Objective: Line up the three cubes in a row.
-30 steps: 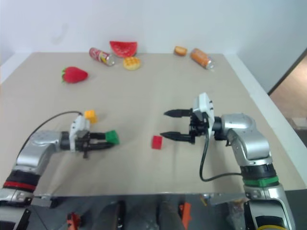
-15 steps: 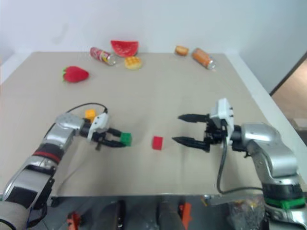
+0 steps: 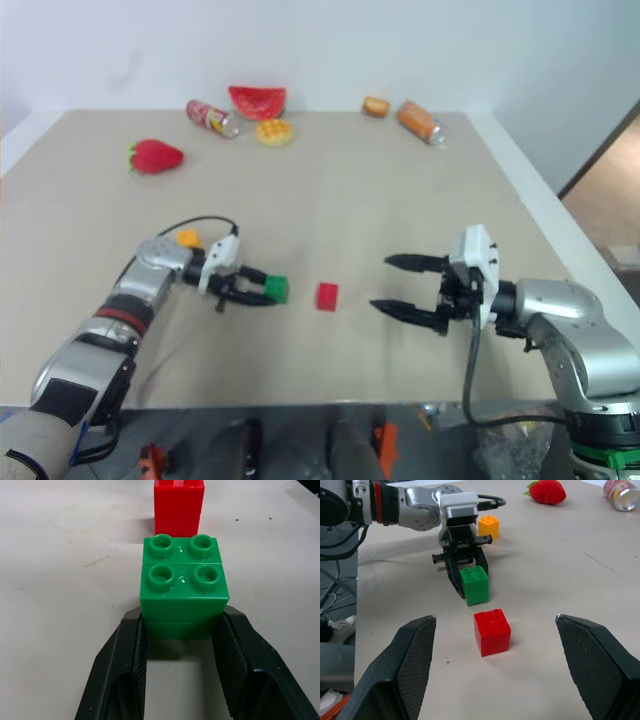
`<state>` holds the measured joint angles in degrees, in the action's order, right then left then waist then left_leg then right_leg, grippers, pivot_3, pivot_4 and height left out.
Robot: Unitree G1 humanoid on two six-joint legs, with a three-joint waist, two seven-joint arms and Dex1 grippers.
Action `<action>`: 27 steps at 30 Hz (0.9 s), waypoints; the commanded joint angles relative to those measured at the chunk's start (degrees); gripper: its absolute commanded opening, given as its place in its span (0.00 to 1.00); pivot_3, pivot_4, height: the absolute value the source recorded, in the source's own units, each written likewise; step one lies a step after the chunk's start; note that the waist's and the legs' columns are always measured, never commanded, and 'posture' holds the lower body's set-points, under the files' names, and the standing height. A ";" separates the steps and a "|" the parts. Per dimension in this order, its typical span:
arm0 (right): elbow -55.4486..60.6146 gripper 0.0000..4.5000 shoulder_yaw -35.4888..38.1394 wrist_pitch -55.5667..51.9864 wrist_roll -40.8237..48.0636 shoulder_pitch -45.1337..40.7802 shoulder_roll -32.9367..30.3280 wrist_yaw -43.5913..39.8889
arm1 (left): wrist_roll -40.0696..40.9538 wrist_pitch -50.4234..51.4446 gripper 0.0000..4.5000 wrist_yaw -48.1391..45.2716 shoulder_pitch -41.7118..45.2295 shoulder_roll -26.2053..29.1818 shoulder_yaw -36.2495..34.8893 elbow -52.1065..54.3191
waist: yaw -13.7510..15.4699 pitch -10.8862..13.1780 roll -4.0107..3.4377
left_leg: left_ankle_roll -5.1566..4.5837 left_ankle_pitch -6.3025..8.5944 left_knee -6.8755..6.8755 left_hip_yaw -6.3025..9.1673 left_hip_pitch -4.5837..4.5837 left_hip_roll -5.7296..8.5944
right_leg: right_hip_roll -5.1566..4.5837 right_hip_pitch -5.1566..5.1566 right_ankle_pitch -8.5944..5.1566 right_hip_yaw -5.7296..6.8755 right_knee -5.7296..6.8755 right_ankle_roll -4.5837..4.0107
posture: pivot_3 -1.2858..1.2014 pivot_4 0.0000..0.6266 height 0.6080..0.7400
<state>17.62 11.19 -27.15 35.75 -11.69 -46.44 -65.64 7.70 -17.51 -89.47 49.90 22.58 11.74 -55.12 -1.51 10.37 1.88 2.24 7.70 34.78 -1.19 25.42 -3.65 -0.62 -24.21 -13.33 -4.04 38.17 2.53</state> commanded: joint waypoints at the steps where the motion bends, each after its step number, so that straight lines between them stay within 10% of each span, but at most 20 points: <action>1: 0.37 0.88 0.19 0.94 0.48 -1.46 0.15 0.36 | -0.53 -0.55 0.29 -0.97 0.88 0.48 -0.80 0.57 | 0.00 0.00 0.00 | 0.00 0.00 0.00 0.00 0.00 0.00 | 0.00 0.00 0.00 0.00 0.00 0.00 | 0.52 0.24 1.00; 10: -0.77 0.88 -0.98 1.86 0.01 -2.53 0.58 0.37 | -1.03 -1.22 0.29 -0.06 -0.01 -0.37 -0.82 1.30 | 0.00 0.00 0.00 | 0.00 0.00 0.00 0.01 0.00 0.00 | 0.01 0.00 0.00 -0.01 0.00 0.00 | 0.52 0.24 1.00; 18: -0.74 0.88 -1.34 2.05 0.30 -2.78 0.57 0.42 | 0.17 0.57 0.96 0.95 -1.89 -0.29 -2.22 4.08 | 0.01 0.00 0.00 | 0.00 0.00 0.00 0.01 0.00 0.00 | 0.01 0.01 0.00 -0.01 0.00 0.00 | 0.52 0.24 1.00; 27: -1.46 0.88 -1.92 1.73 0.97 -5.22 0.56 -0.20 | 2.78 3.17 0.99 -0.54 -8.36 6.57 -5.06 12.97 | -0.58 0.00 0.00 | 0.00 0.00 -0.03 0.03 -0.01 -0.04 | 0.06 -0.01 0.01 -0.02 0.01 -0.01 | 0.52 0.24 1.00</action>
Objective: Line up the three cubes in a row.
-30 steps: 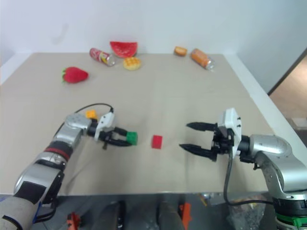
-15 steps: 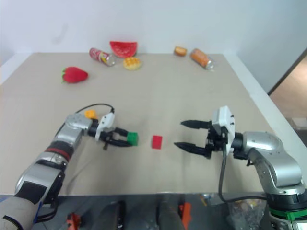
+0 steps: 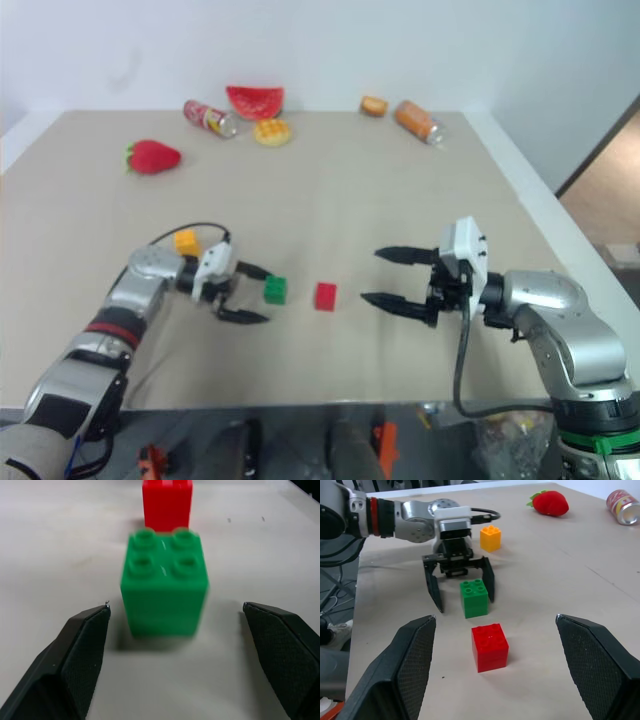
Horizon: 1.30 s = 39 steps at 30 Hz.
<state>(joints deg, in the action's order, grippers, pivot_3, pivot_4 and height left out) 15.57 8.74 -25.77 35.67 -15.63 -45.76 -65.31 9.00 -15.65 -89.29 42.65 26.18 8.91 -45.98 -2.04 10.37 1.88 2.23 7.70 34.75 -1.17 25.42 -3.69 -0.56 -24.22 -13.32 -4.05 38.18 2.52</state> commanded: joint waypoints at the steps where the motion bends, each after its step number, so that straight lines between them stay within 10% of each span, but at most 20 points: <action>1: 0.70 0.88 0.62 0.30 1.22 -1.48 -0.08 -0.52 | 1.58 1.00 0.99 -0.49 -1.83 4.43 -2.80 4.39 | -0.17 0.00 0.00 | 0.00 0.00 0.00 0.00 0.00 0.00 | 0.00 0.00 0.00 0.00 0.00 0.00 | 0.52 0.24 1.00; 8: 1.69 0.88 0.91 0.17 2.15 -2.24 0.79 0.15 | 4.93 2.46 0.99 8.31 -6.57 12.04 -11.43 8.56 | -0.44 0.00 0.00 | 0.00 0.00 0.00 -0.01 0.00 -0.03 | -0.01 0.00 0.00 0.00 0.00 -0.01 | 0.52 0.24 1.00; 21: 4.02 0.88 -3.76 -0.81 2.75 -7.10 6.17 3.62 | 20.58 44.30 0.99 45.43 -42.90 6.76 -28.71 61.87 | -0.51 -0.02 0.03 | 0.02 0.01 -0.15 -0.18 -0.20 -0.17 | -0.08 0.03 -0.06 0.02 0.03 -0.15 | 0.52 0.24 1.00; 39: 2.55 0.88 -5.07 0.88 1.70 -8.36 7.73 3.46 | 7.92 47.45 0.99 69.50 -30.40 -1.04 -20.24 52.72 | -0.40 -0.08 0.20 | 0.00 0.01 -0.24 -0.16 -0.18 0.07 | -0.15 0.00 -0.03 -0.05 -0.04 -0.07 | 0.52 0.24 1.00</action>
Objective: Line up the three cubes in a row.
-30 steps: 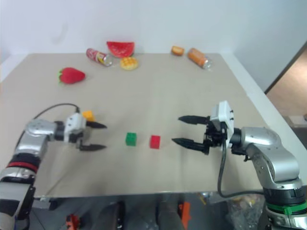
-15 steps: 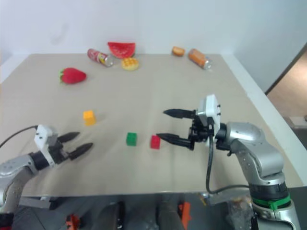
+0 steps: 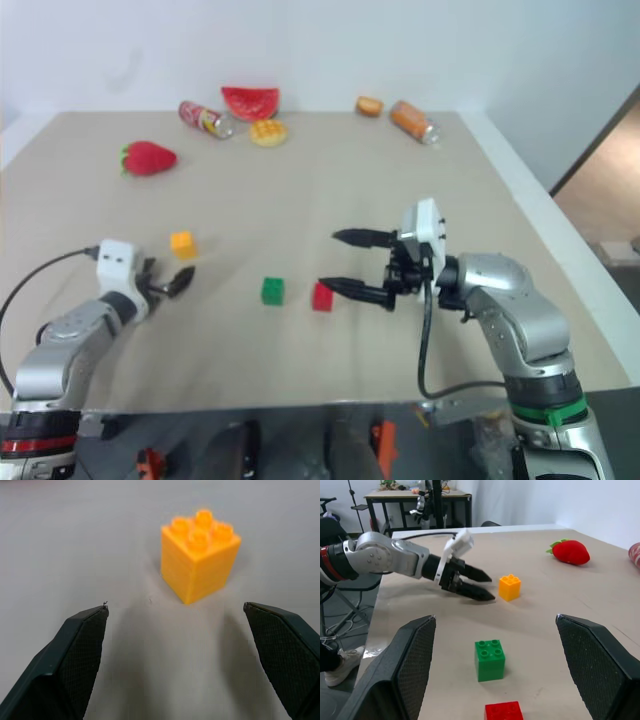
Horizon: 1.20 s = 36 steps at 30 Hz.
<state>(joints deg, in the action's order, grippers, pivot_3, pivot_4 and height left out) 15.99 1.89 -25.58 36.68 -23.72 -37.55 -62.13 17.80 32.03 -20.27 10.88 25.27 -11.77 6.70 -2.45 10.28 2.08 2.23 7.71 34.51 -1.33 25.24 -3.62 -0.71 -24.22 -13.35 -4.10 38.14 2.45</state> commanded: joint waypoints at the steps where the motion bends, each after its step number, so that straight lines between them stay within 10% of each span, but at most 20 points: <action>1: 2.50 0.88 1.98 0.53 0.81 0.04 -0.58 0.52 | -0.88 -0.28 0.99 0.48 1.74 -0.31 0.72 -0.40 | 0.02 0.00 0.00 | 0.00 0.00 -0.03 0.04 0.00 0.00 | 0.03 0.00 -0.01 0.00 0.00 0.01 | 0.52 0.24 1.00; 30: -1.64 0.88 0.52 2.75 -2.22 -2.85 1.84 2.15 | -5.70 9.06 0.99 14.74 10.36 -6.38 1.15 -0.26 | -0.13 -0.01 0.02 | -0.01 -0.02 0.03 0.14 -0.02 0.00 | 0.12 0.05 0.08 -0.05 0.00 0.05 | 0.52 0.24 1.00; 36: -1.88 0.88 0.31 2.96 -2.44 -2.41 1.81 1.94 | -6.09 9.93 0.58 15.10 11.72 -6.45 1.58 0.87 | -0.10 -0.01 0.02 | 0.00 -0.02 0.04 0.15 0.00 0.01 | 0.12 0.06 0.08 -0.06 -0.01 0.06 | 0.52 0.24 1.00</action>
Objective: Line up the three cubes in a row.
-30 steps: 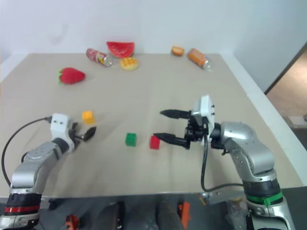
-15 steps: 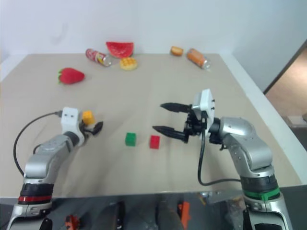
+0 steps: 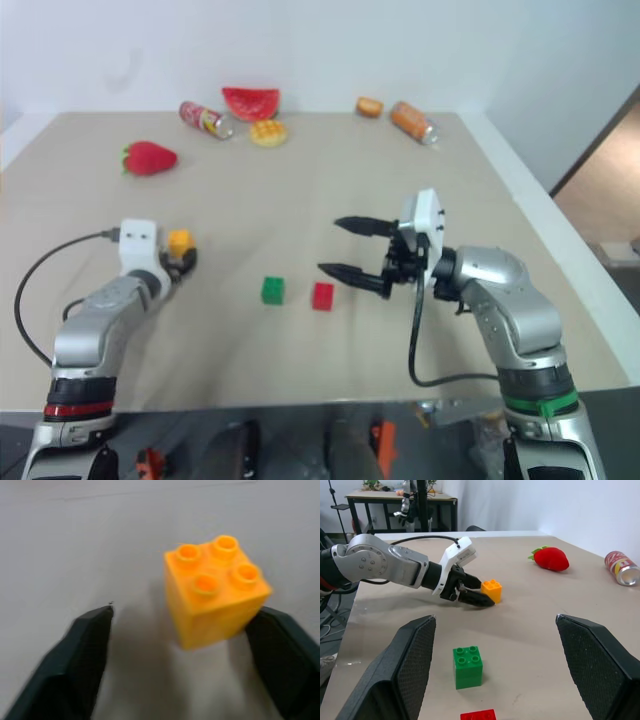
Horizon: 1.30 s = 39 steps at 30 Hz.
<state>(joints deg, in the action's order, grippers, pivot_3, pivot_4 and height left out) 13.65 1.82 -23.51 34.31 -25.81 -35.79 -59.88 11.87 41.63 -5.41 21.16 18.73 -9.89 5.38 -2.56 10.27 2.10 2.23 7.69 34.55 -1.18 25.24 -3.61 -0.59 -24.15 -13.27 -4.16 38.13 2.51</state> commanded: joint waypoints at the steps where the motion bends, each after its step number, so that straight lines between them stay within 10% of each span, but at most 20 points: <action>1: 0.44 0.88 0.34 0.93 -0.13 -0.26 0.04 -0.36 | -0.15 0.37 0.52 -0.05 1.55 0.10 -0.07 2.50 | 0.00 0.00 0.00 | 0.00 0.00 0.00 0.00 0.00 0.00 | 0.00 0.00 0.00 0.00 0.00 0.00 | 0.52 0.24 1.00; 4: 0.37 0.88 0.31 1.01 -0.27 -0.19 0.12 -0.45 | -0.18 0.17 0.29 -1.14 1.69 0.29 0.74 2.83 | 0.00 0.00 0.00 | 0.00 0.00 -0.01 0.01 0.00 0.00 | 0.01 -0.01 -0.01 0.00 0.00 0.00 | 0.52 0.24 1.00; 14: 0.12 0.88 0.11 1.09 -0.73 -0.10 0.06 -0.80 | 1.78 -4.63 0.29 -5.58 2.55 0.60 -0.80 0.06 | 0.00 0.00 0.00 | 0.00 0.00 -0.01 0.00 0.00 0.00 | 0.01 -0.01 -0.01 0.00 0.00 -0.01 | 0.52 0.24 1.00; 30: 0.99 0.88 1.01 0.52 -0.77 0.61 -0.95 -1.12 | 6.54 -50.29 0.29 -70.22 0.73 19.57 8.53 -22.84 | -0.01 0.01 -0.02 | 0.02 0.02 -0.11 -0.10 0.07 -0.04 | -0.07 -0.14 -0.12 0.02 -0.04 -0.17 | 0.52 0.24 1.00; 39: 2.56 0.88 1.83 -0.20 -0.10 1.37 -1.91 -0.51 | 3.61 -60.10 0.29 -80.87 10.44 18.03 12.62 -39.55 | 0.12 0.01 -0.02 | -0.01 0.01 -0.04 -0.18 0.12 -0.03 | -0.16 -0.16 -0.09 0.07 -0.04 -0.16 | 0.52 0.24 1.00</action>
<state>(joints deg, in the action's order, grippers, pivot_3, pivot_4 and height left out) 13.67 1.72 -23.74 33.22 -24.47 -37.03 -60.76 16.07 -15.92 -84.58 30.32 37.00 2.44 -32.25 -2.43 10.28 2.08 2.21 7.70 34.51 -1.37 25.36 -3.64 -0.75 -24.31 -13.37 -4.09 38.09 2.37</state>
